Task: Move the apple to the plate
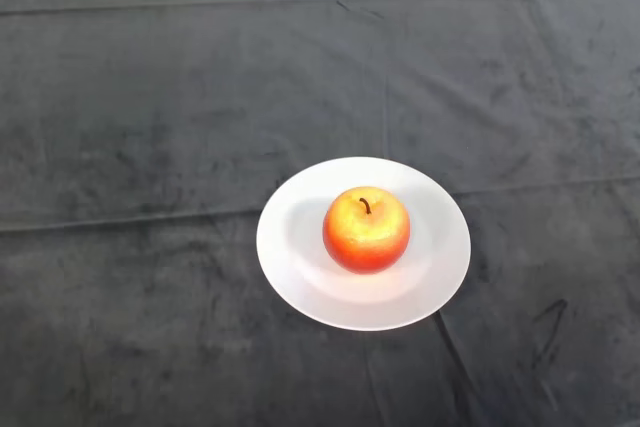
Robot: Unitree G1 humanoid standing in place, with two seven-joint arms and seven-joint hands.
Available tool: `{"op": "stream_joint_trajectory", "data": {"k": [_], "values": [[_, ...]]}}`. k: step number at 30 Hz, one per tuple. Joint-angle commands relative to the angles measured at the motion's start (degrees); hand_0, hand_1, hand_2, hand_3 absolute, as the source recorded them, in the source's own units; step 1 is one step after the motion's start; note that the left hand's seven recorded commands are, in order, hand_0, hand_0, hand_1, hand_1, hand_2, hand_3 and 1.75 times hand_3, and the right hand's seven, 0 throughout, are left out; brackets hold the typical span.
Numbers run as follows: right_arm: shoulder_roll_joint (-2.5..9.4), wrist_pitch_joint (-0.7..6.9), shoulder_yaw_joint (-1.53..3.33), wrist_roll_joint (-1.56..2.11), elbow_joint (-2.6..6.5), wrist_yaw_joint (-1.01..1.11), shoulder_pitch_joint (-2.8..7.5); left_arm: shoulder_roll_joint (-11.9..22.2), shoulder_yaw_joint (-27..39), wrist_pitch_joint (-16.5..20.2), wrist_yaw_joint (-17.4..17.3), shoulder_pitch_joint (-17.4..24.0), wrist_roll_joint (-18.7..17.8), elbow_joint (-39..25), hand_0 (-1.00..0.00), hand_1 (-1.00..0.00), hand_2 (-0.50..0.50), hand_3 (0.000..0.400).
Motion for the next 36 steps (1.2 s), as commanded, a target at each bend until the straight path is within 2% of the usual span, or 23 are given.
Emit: {"op": "stream_joint_trajectory", "data": {"k": [1, 36], "values": [[-0.36, -0.06, 0.1, -0.09, 2.42, -0.29, 0.48, 4.48, 0.72, 0.44, 0.47, -3.92, -0.51, 2.88, 0.0, 0.0, 0.0, 0.0], [-0.37, -0.17, 0.17, -0.02, 2.6, -0.34, 0.41, 4.4, 0.86, 0.31, 0.08, -3.84, -0.38, 3.11, 0.0, 0.0, 0.0, 0.0]]}}
